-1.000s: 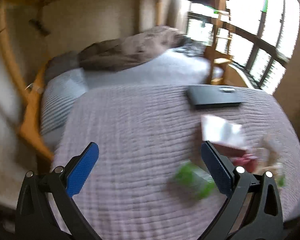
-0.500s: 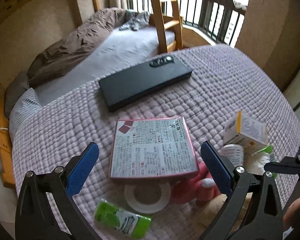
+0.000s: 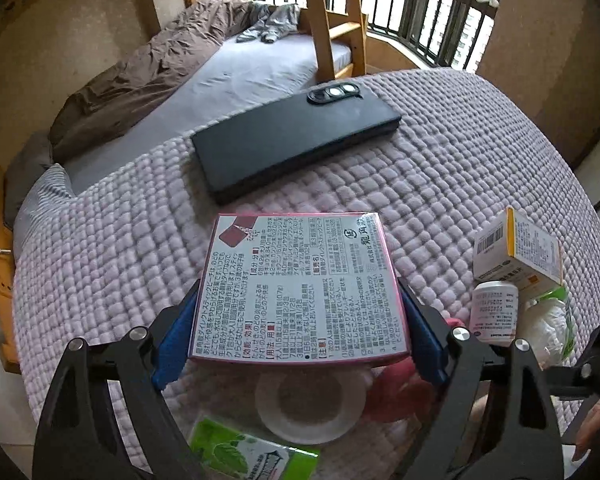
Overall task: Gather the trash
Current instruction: 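Grasp the pink-edged paper box with the left tool while the right tool grasps the crumpled beige tissue, then carry the paper box and tissue in both tools over the white trash bin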
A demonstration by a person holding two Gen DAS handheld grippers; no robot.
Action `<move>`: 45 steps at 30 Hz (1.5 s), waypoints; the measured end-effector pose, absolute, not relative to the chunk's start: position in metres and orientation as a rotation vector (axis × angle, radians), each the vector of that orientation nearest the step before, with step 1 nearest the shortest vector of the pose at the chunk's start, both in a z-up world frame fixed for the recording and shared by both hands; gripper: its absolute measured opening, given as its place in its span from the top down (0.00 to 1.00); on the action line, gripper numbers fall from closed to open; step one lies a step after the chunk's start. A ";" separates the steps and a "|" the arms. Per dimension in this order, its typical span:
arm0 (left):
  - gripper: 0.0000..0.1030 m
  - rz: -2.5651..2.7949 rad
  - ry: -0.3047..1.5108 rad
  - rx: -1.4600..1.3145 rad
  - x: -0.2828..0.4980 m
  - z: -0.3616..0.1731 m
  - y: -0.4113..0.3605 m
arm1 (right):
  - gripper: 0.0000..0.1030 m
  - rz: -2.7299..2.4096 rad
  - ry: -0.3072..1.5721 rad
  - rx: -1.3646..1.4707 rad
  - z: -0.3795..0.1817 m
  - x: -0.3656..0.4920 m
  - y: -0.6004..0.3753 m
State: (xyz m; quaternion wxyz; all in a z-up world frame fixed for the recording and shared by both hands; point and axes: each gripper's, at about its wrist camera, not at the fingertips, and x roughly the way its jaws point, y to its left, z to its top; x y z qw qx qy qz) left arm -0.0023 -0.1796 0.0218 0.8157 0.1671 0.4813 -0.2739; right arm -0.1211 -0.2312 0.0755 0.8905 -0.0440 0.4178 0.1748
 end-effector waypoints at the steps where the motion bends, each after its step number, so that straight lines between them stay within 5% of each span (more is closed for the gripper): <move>1: 0.13 -0.574 1.011 0.341 -0.003 0.026 -0.175 | 0.58 0.372 0.856 -0.082 0.079 -0.123 -0.233; 17: 0.13 -0.450 0.870 0.131 -0.062 0.086 -0.106 | 0.58 0.384 0.811 0.077 0.118 -0.161 -0.276; 45: 0.12 -0.434 0.868 0.110 -0.215 0.073 -0.099 | 0.58 0.326 0.880 0.151 0.102 -0.240 -0.310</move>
